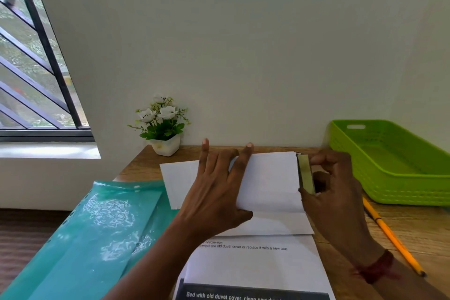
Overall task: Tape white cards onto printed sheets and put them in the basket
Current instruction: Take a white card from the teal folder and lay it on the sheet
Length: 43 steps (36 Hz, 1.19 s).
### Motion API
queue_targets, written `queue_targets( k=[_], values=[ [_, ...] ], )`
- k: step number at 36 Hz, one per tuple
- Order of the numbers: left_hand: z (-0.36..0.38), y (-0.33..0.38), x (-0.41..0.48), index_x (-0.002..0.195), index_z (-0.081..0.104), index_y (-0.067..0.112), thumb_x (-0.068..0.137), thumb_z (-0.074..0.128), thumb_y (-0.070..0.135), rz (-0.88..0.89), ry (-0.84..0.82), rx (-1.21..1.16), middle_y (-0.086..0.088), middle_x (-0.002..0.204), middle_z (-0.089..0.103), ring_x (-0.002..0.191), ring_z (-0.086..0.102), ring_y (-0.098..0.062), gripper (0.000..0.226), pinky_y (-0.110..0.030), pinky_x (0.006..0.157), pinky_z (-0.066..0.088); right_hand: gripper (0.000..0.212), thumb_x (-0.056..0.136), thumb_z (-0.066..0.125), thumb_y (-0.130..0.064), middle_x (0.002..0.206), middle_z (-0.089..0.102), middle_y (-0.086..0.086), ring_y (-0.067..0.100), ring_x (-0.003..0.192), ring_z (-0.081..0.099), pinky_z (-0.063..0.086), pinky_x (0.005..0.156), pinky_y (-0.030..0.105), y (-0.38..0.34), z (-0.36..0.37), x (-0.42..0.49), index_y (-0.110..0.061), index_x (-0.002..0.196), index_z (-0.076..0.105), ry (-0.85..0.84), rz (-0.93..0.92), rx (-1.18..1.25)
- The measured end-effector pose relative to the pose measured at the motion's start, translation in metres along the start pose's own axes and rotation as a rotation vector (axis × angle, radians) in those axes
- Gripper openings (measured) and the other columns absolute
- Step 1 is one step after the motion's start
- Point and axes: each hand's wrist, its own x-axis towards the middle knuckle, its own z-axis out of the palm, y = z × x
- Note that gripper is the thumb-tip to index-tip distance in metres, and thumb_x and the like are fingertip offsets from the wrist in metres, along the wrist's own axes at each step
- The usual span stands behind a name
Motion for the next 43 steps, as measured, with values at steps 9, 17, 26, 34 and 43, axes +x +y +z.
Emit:
queue_targets(
  k=[9,17,26,34,43],
  values=[
    [0.002,-0.005,0.000,0.150,0.022,0.012,0.059,0.075,0.058,-0.027,0.015,0.003,-0.009,0.127,0.043,0.123,0.038,-0.027,0.116,-0.062,0.118,0.005,0.058,0.082,0.043,-0.074,0.101,0.070,0.002,0.014,0.093,0.066,0.050,0.072,0.020,-0.007,0.004,-0.005,-0.027,0.101,0.071,-0.256,0.351,0.263],
    [0.004,-0.010,0.000,0.151,0.022,0.014,0.058,0.073,0.062,-0.014,0.002,-0.001,-0.009,0.129,0.040,0.125,0.036,-0.026,0.116,-0.059,0.119,-0.001,0.030,0.069,0.075,-0.026,0.109,0.073,-0.003,0.013,0.092,0.071,0.058,0.074,0.026,-0.009,0.011,-0.005,-0.018,0.098,0.077,-0.225,0.493,0.449],
    [0.001,-0.030,0.000,0.145,0.036,0.018,0.058,0.079,0.058,-0.014,-0.085,0.086,-0.005,0.126,0.050,0.120,0.046,-0.024,0.105,-0.062,0.118,0.003,0.020,0.073,0.075,-0.026,0.115,0.068,-0.013,-0.003,0.099,0.065,0.052,0.071,0.012,0.009,0.007,-0.002,-0.020,0.092,0.079,-0.235,0.411,0.350],
    [0.005,-0.062,-0.009,0.142,0.038,0.030,0.063,0.080,0.049,-0.134,-0.181,0.017,0.004,0.135,0.048,0.129,0.041,-0.019,0.091,-0.052,0.119,-0.003,0.023,0.073,0.067,-0.051,0.113,0.067,-0.009,0.008,0.109,0.061,0.048,0.092,0.033,0.027,0.008,0.003,-0.030,0.078,0.074,-0.130,0.471,0.196],
    [0.004,-0.087,-0.016,0.130,0.047,0.028,0.070,0.081,0.039,-0.326,-0.226,-0.040,0.004,0.129,0.052,0.128,0.043,-0.023,0.069,-0.064,0.116,0.015,0.028,0.090,0.055,-0.053,0.115,0.061,-0.020,-0.004,0.100,0.050,0.040,0.084,0.021,0.055,0.000,-0.008,-0.038,0.113,0.059,-0.647,0.053,-0.498]
  ],
)
